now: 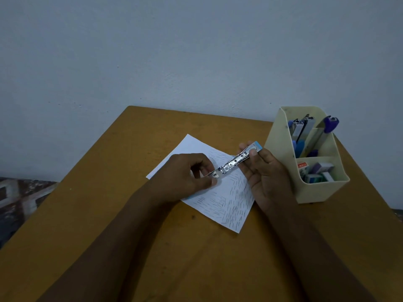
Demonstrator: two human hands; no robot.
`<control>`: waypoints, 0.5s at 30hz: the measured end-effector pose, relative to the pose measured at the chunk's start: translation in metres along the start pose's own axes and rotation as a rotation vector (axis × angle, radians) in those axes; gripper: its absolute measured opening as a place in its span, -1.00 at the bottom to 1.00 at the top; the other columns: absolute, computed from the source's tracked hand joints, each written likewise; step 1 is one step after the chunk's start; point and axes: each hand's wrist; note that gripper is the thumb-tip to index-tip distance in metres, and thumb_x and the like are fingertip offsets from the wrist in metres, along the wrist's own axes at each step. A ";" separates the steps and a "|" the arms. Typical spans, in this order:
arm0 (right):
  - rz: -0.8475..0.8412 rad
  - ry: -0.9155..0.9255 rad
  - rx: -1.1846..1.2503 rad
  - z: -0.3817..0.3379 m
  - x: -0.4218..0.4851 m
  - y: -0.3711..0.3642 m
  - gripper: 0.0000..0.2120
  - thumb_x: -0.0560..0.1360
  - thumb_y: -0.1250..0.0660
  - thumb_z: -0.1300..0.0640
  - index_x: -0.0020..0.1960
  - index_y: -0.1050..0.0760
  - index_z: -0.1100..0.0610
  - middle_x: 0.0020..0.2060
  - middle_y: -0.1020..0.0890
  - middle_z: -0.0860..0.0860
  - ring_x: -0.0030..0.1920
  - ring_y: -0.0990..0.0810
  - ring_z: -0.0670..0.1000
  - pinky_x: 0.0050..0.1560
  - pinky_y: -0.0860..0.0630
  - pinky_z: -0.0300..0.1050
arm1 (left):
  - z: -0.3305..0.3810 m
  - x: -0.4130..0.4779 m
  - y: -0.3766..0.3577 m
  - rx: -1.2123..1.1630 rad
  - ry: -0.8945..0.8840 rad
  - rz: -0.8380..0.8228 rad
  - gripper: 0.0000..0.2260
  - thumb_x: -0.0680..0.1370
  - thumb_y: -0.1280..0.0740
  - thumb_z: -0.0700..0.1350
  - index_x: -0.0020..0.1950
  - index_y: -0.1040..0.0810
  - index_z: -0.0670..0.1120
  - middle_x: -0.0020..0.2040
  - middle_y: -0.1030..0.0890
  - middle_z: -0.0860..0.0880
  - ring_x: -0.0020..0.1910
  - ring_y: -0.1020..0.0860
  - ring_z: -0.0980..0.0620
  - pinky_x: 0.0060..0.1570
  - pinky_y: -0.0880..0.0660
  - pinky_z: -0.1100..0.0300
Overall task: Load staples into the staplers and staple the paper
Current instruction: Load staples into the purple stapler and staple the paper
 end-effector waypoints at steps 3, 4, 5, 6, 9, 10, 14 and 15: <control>-0.025 0.004 -0.088 0.002 -0.002 0.000 -0.77 0.57 -0.19 0.23 0.21 -0.45 0.20 0.08 -0.63 0.06 0.15 -0.60 0.00 0.09 -0.57 -0.18 | 0.005 0.001 -0.011 0.106 -0.105 0.062 -0.72 0.46 -0.44 0.04 0.14 -0.55 0.09 -0.08 -0.58 0.19 -0.18 -0.54 0.17 -0.26 -0.47 0.35; -0.035 0.007 -0.131 0.003 -0.002 -0.001 -0.76 0.57 -0.20 0.22 0.21 -0.46 0.21 0.09 -0.63 0.07 0.14 -0.60 0.00 0.09 -0.56 -0.18 | 0.005 0.001 -0.015 0.143 -0.147 0.086 -0.68 0.48 -0.42 0.05 0.21 -0.51 0.10 -0.05 -0.55 0.21 -0.18 -0.53 0.19 -0.25 -0.43 0.40; -0.044 0.009 -0.169 0.004 -0.003 -0.001 -0.75 0.57 -0.20 0.20 0.22 -0.45 0.22 0.10 -0.63 0.08 0.14 -0.61 0.01 0.11 -0.56 -0.16 | 0.006 0.001 -0.018 0.178 -0.190 0.107 -0.65 0.49 -0.40 0.05 0.26 -0.48 0.11 -0.03 -0.53 0.21 -0.19 -0.51 0.22 -0.25 -0.38 0.45; -0.052 0.008 -0.197 0.006 -0.004 -0.001 -0.75 0.57 -0.21 0.20 0.22 -0.46 0.24 0.11 -0.63 0.09 0.14 -0.61 0.02 0.13 -0.56 -0.13 | 0.006 0.002 -0.022 0.205 -0.226 0.122 -0.63 0.51 -0.38 0.04 0.30 -0.46 0.11 -0.01 -0.54 0.19 -0.21 -0.49 0.23 -0.24 -0.36 0.48; -0.081 0.013 -0.248 0.008 -0.006 -0.003 -0.79 0.57 -0.22 0.18 0.16 -0.51 0.21 0.09 -0.65 0.11 0.12 -0.62 0.05 0.15 -0.55 -0.08 | 0.008 0.001 -0.027 0.247 -0.305 0.163 -0.62 0.53 -0.31 0.02 0.35 -0.44 0.05 0.02 -0.60 0.05 -0.17 -0.45 0.22 -0.21 -0.45 0.34; -0.087 0.018 -0.258 0.008 -0.007 -0.003 -0.80 0.56 -0.23 0.18 0.14 -0.53 0.17 0.07 -0.65 0.09 0.11 -0.63 0.04 0.14 -0.55 -0.10 | 0.008 0.001 -0.028 0.260 -0.325 0.178 -0.62 0.53 -0.29 0.01 0.35 -0.45 0.04 0.01 -0.61 0.02 -0.15 -0.46 0.20 -0.21 -0.47 0.28; -0.083 0.021 -0.269 0.009 -0.007 -0.003 -0.82 0.55 -0.25 0.17 0.11 -0.54 0.14 0.06 -0.66 0.07 0.12 -0.62 0.03 0.13 -0.54 -0.10 | 0.008 0.002 -0.030 0.312 -0.355 0.200 -0.66 0.55 -0.25 0.01 0.32 -0.47 0.01 -0.02 -0.61 -0.01 -0.12 -0.52 0.10 -0.22 -0.52 0.17; -0.079 0.022 -0.271 0.010 -0.006 -0.002 -0.81 0.54 -0.25 0.16 0.12 -0.54 0.15 0.07 -0.66 0.07 0.13 -0.62 0.04 0.15 -0.53 -0.08 | 0.008 0.002 -0.031 0.321 -0.355 0.203 -0.67 0.55 -0.25 0.01 0.31 -0.48 0.01 -0.02 -0.61 -0.01 -0.11 -0.53 0.09 -0.21 -0.52 0.16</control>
Point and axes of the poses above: each hand's wrist, its own x-axis towards the middle knuckle, its own y-axis out of the back of the hand, z = x × y
